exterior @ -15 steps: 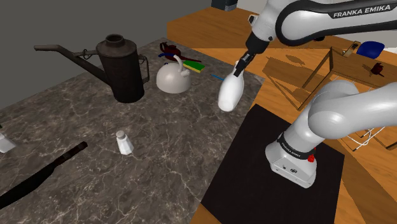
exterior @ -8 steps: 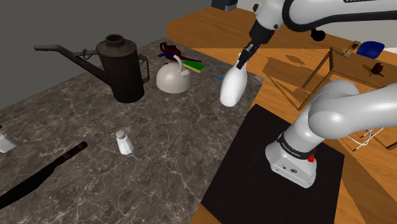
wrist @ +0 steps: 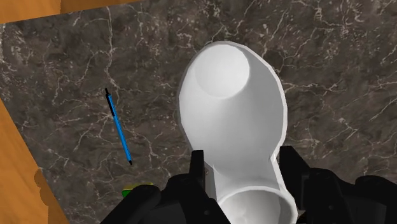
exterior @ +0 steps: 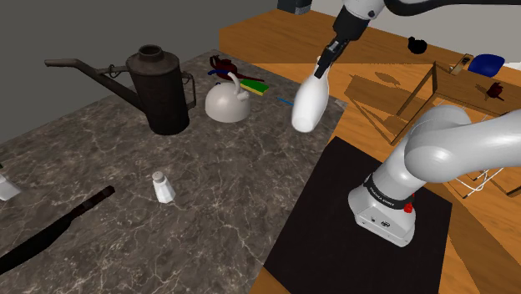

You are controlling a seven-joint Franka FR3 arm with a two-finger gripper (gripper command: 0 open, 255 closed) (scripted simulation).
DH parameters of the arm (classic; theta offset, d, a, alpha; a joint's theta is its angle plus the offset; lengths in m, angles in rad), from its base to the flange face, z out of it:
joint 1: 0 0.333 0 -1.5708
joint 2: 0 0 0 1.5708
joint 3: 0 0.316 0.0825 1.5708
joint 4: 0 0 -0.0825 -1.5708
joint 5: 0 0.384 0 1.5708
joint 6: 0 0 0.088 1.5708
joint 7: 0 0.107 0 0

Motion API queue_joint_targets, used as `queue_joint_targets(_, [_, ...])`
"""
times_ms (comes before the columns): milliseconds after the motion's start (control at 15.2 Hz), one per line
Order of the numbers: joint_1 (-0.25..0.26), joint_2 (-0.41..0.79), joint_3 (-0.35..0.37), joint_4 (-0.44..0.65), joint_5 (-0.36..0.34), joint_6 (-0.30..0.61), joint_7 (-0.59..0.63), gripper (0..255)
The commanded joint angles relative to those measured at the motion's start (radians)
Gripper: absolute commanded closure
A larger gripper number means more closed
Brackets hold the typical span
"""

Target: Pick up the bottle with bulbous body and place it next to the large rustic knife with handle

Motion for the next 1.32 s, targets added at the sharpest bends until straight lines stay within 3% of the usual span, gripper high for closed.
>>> queue_joint_targets(0, [0.0, 0.0, 0.0, 0.029, 0.001, -0.028, -0.002, 255])
queue_joint_targets(1254, [0.007, 0.052, 0.009, 0.314, 0.01, -0.262, -0.002, 255])
